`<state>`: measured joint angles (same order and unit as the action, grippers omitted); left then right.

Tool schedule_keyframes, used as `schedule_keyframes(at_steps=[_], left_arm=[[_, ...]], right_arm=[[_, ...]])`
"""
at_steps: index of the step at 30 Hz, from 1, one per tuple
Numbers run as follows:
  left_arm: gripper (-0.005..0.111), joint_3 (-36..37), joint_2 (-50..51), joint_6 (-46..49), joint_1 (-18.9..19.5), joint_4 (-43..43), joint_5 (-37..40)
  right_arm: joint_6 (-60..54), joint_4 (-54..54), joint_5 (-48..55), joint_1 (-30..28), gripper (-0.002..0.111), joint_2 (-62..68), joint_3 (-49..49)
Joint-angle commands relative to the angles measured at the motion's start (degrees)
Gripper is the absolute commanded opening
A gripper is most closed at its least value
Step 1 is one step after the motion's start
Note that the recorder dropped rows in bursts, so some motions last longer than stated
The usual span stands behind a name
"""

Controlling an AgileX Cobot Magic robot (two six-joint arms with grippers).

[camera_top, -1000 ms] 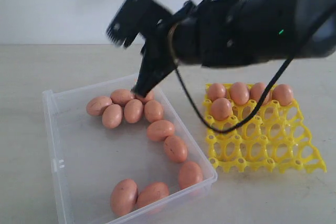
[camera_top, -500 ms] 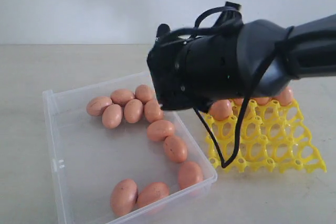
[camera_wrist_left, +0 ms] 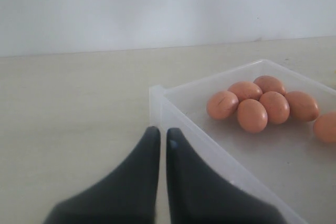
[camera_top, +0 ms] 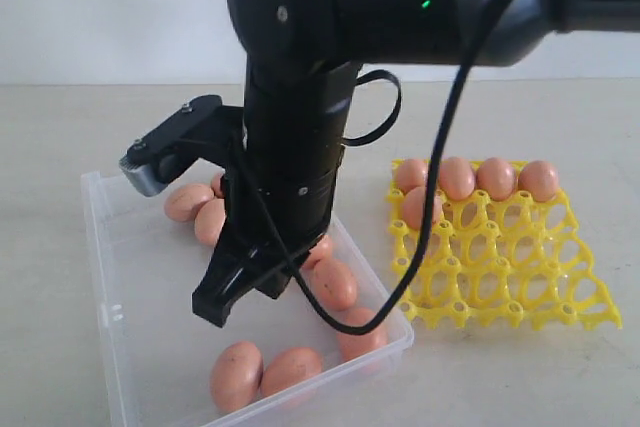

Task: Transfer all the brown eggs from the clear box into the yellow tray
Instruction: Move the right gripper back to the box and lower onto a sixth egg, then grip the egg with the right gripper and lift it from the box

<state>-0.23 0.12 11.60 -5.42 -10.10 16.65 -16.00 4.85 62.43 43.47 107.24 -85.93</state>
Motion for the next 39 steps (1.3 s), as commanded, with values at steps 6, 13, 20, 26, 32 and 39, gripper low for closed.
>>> schedule_keyframes(at_steps=[6, 13, 20, 26, 32, 39], left_arm=[[0.004, 0.23, -0.12, 0.03, -0.31, 0.1, -0.41], [0.004, 0.23, -0.12, 0.03, -0.31, 0.1, -0.41], [0.004, 0.23, -0.12, 0.03, -0.31, 0.1, -0.41], [0.004, 0.23, -0.12, 0.03, -0.31, 0.1, -0.41], [0.004, 0.23, -0.12, 0.03, -0.31, 0.1, -0.41], [0.004, 0.23, -0.12, 0.03, -0.31, 0.1, -0.41]], right_arm=[[-18.31, -10.34, -13.32, -0.07, 0.051, 5.71, -0.79], [-20.61, -22.68, -14.05, -0.07, 0.054, 8.12, -0.79], [-20.46, -26.42, -15.7, -0.07, 0.054, 12.85, -0.79], [-15.76, -31.07, -15.95, -0.84, 0.054, 15.56, -0.79], [-13.85, -30.95, -15.98, -1.75, 0.001, 16.75, -0.79], [-3.69, -24.29, -20.3, -1.67, 0.0, 12.78, -0.79]])
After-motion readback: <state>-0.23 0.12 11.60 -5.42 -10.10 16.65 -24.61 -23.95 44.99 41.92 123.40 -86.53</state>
